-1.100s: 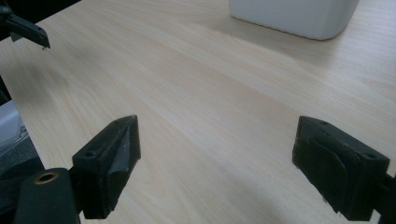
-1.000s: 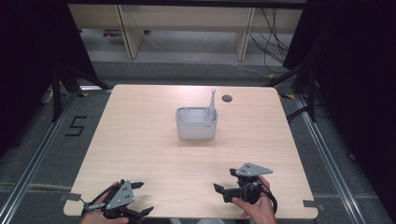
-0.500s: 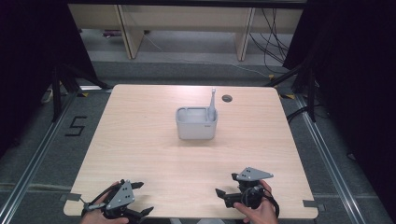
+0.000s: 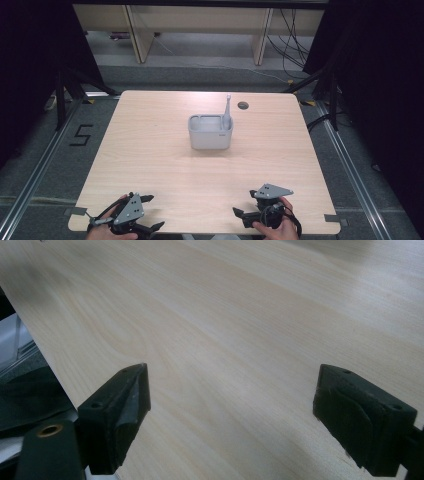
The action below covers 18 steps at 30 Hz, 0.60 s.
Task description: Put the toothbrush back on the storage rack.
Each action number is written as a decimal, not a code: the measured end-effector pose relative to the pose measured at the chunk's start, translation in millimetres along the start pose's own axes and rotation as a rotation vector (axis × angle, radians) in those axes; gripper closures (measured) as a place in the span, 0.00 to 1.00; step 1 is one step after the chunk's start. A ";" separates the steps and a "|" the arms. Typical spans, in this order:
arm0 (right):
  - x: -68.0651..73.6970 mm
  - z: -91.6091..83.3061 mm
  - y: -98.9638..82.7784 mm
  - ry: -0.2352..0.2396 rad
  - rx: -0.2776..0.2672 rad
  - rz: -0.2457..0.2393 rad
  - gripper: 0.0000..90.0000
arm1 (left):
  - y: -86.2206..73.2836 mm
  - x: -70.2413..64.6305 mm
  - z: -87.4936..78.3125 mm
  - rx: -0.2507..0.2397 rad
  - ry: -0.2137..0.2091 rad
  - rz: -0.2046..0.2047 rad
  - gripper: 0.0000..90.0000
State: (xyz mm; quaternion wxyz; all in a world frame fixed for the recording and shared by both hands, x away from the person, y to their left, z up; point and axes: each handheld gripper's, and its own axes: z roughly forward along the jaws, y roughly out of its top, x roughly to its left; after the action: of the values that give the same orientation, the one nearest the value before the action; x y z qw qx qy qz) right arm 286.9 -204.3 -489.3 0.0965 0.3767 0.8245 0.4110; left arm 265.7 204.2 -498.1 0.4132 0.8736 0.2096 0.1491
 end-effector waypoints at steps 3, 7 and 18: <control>0.6 -0.8 -0.2 -0.005 0.004 0.012 0.18 | -0.4 0.3 0.2 0.001 0.004 0.011 0.16; 0.2 -0.3 -0.2 0.000 0.003 0.004 0.18 | -0.6 -0.5 1.0 -0.010 0.000 -0.003 0.16; 1.2 0.0 -0.1 -0.012 0.007 -0.003 0.18 | -0.1 0.0 0.2 0.000 -0.001 -0.001 0.16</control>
State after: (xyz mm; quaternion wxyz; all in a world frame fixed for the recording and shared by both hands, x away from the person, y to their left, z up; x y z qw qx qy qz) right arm 285.9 -203.5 -489.2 0.1006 0.3784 0.8260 0.4055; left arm 265.7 204.1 -498.3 0.4133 0.8735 0.2098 0.1487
